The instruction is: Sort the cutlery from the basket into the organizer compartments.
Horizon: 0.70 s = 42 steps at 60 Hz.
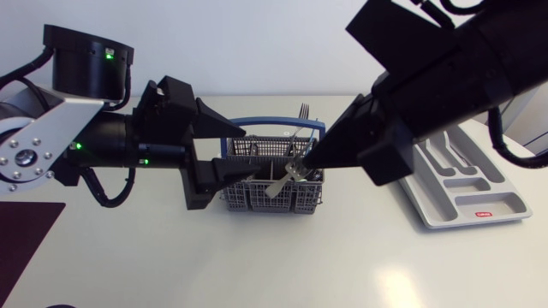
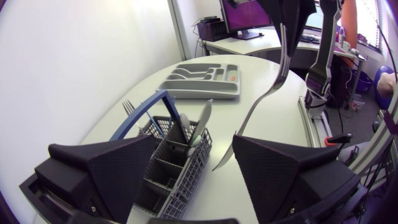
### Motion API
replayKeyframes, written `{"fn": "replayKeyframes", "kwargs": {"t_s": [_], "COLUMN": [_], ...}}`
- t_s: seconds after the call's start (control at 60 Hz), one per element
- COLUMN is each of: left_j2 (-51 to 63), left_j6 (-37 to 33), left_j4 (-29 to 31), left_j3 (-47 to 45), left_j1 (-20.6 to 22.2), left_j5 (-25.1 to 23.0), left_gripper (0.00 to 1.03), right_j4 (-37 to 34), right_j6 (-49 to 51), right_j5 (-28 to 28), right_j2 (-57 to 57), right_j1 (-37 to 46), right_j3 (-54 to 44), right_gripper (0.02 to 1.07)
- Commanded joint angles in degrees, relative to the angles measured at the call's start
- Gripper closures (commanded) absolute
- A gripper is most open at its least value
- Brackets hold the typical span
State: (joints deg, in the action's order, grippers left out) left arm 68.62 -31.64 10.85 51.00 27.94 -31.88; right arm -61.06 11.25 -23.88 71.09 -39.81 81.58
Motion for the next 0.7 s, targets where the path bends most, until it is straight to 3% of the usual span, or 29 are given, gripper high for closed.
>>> {"fn": "replayKeyframes", "kwargs": {"t_s": [0.0,0.167,0.467,0.683], "left_j2": [0.73,2.92,5.21,6.79], "left_j6": [-3.61,-9.93,-16.61,-17.84], "left_j4": [2.77,13.05,20.79,22.02], "left_j3": [1.99,4.90,5.77,6.04], "left_j1": [0.44,1.59,5.98,6.68], "left_j5": [-2.84,-7.76,-10.22,-11.80], "left_gripper": [0.19,0.20,0.21,0.39], "right_j4": [1.20,2.08,3.49,3.75], "right_j6": [2.11,4.93,6.42,6.42], "right_j5": [-1.35,-3.98,-8.47,-10.31], "right_j2": [-1.83,-3.33,-5.35,-6.31], "right_j1": [-0.44,-0.79,-0.79,-0.79], "right_j3": [-2.83,-6.08,-8.10,-8.28], "right_gripper": [1.01,1.01,1.01,1.01]}}
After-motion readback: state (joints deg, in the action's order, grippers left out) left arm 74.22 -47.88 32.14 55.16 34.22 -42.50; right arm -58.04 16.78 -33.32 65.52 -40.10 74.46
